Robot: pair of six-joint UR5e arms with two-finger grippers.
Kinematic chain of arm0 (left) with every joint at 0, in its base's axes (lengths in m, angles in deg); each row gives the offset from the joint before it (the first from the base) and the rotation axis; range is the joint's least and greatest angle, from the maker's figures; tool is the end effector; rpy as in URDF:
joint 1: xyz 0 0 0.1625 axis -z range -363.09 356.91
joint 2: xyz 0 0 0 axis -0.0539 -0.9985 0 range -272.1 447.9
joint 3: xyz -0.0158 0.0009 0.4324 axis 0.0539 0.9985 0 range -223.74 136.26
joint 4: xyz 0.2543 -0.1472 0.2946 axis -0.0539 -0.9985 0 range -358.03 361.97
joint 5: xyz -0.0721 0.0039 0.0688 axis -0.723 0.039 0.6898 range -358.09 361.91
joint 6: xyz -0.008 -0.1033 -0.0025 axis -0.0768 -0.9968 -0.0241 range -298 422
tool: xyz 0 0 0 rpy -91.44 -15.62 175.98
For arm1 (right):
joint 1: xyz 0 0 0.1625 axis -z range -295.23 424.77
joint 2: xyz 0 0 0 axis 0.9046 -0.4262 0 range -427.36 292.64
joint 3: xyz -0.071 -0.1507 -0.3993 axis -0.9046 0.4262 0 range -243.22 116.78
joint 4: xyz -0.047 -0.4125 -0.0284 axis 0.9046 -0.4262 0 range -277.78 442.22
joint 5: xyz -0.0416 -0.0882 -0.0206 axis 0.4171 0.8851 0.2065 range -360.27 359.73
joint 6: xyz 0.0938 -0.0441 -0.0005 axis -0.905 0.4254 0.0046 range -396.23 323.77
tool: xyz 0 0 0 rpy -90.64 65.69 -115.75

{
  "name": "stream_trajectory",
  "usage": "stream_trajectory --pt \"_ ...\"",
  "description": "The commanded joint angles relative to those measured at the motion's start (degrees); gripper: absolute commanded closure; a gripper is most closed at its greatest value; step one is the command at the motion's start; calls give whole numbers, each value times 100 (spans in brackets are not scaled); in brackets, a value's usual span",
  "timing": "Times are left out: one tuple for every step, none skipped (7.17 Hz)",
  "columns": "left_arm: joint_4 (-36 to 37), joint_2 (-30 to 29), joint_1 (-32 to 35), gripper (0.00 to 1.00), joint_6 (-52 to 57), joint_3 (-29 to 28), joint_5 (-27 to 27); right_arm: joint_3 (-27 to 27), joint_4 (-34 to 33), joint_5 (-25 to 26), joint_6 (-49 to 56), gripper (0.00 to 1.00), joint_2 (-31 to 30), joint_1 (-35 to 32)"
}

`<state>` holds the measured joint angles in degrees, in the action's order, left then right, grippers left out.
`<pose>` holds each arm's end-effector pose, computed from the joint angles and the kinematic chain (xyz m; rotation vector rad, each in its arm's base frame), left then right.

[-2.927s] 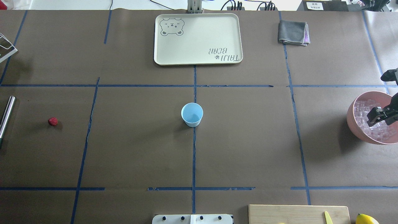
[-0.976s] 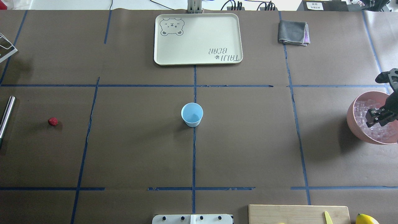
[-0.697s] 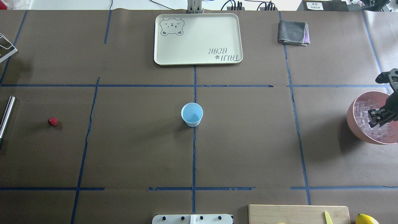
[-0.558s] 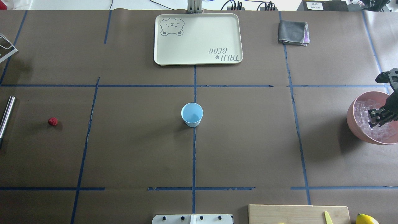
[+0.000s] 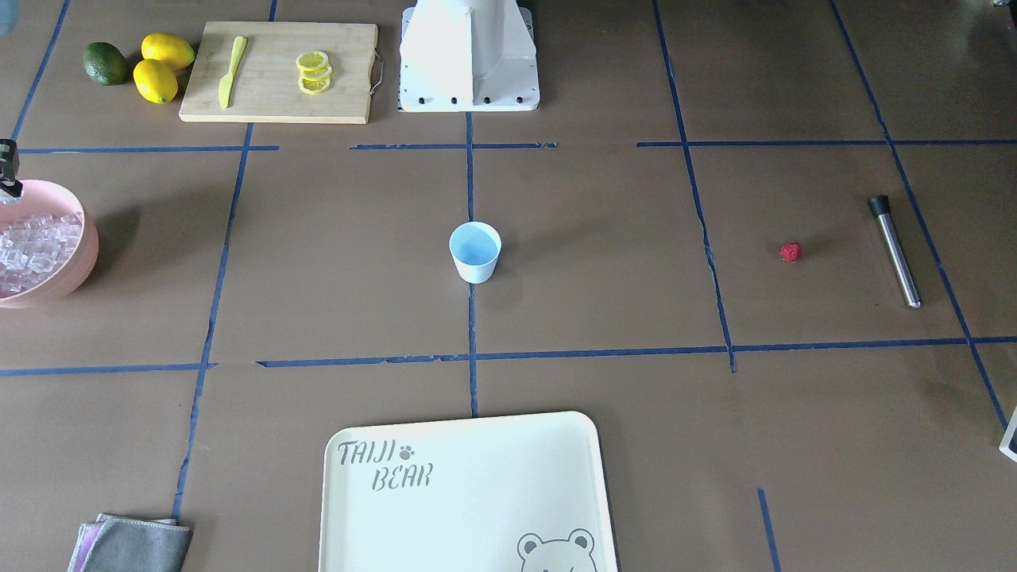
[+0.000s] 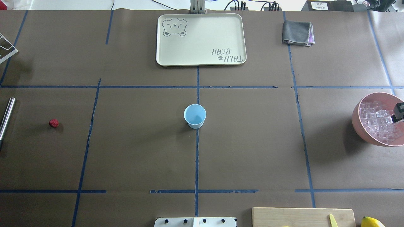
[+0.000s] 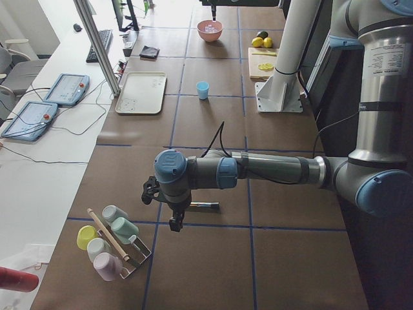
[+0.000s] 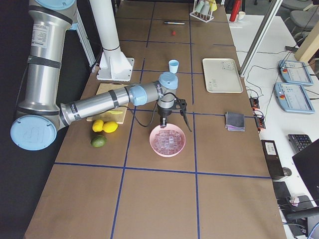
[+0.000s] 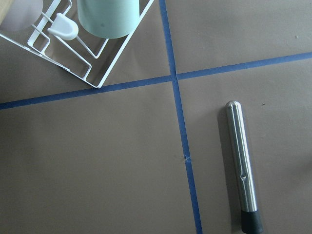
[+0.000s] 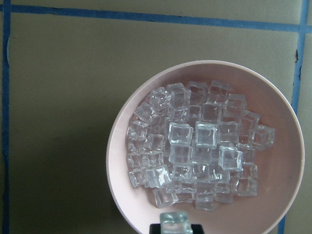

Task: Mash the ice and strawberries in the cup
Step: 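Lift the ice cube with the right gripper and carry it over the blue cup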

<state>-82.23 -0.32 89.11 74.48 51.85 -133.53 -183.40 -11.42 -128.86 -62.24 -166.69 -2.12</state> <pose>-0.0776 -0.4744 0.6449 0.0687 0.7915 0.1562 -0.1007 -0.4109 0.4971 -0.0153 -0.7278 -0.0528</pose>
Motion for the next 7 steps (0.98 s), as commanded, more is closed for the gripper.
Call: stream_trajectory --pt "0 7 0 0 0 -5 0 -252 -268 -95 -70 100 656 -88" --pt "0 7 0 0 0 -6 0 -164 -556 -209 -306 100 1261 17" --pt "0 24 0 0 0 -6 0 -50 -1168 -202 -865 100 2224 401" --pt "9 24 0 0 0 -6 0 212 -1783 -115 -1297 100 3243 805" --pt "0 33 0 0 0 -6 0 458 -1972 147 -1954 100 3897 1296" --pt "9 33 0 0 0 -6 0 591 -1957 481 -2595 100 4260 1736" --pt "9 33 0 0 -9 -6 0 940 -1956 719 -3020 100 4769 2132"
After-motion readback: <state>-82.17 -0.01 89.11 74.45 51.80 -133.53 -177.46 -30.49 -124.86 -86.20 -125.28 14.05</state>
